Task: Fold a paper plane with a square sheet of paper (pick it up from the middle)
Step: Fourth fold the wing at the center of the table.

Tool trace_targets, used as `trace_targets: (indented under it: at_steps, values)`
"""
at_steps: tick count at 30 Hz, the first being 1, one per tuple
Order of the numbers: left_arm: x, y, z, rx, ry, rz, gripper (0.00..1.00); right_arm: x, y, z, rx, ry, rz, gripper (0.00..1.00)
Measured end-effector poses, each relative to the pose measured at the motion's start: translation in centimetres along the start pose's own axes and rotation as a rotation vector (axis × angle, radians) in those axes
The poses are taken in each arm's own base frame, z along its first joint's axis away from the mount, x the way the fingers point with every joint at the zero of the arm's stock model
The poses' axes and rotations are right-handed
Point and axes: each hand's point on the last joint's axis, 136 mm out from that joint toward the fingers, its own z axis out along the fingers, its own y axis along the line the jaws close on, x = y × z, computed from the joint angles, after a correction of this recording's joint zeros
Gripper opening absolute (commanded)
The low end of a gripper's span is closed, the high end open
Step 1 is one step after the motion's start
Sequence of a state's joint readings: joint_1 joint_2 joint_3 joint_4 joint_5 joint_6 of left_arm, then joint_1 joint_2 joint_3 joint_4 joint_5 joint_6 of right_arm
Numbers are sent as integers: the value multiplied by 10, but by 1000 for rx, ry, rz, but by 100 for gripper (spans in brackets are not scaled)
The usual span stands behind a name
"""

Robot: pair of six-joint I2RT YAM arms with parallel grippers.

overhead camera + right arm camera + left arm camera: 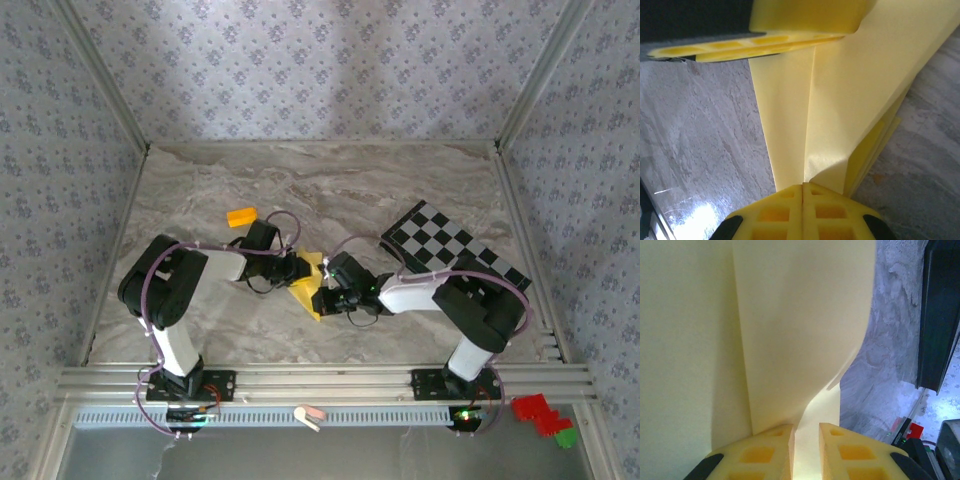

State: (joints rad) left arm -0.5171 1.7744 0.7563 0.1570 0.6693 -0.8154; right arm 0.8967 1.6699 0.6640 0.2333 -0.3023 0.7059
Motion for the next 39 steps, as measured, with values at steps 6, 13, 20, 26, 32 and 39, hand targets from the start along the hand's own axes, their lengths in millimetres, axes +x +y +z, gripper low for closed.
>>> trace_targets:
  at_steps: [6, 13, 20, 26, 32, 39]
  values:
    - [-4, -4, -5, -11, -17, -7, 26, 0, 0, 0, -20, -23, 15, 3]
    - [-13, -22, -27, 5, -88, 18, 21, 0, 0, -1, -30, -38, 28, 3]
    - [10, -13, -38, -11, -70, 5, 12, 0, 0, -1, -32, -40, 30, 3]
    - [29, -8, -33, -37, -19, 9, 12, 0, 0, -1, -32, -40, 30, 2]
    - [45, -6, -27, -54, 23, 23, 12, 0, 0, -1, -32, -40, 31, 2]
    - [53, -7, -22, -58, 47, 37, 12, 0, -1, -1, -35, -43, 30, 2]
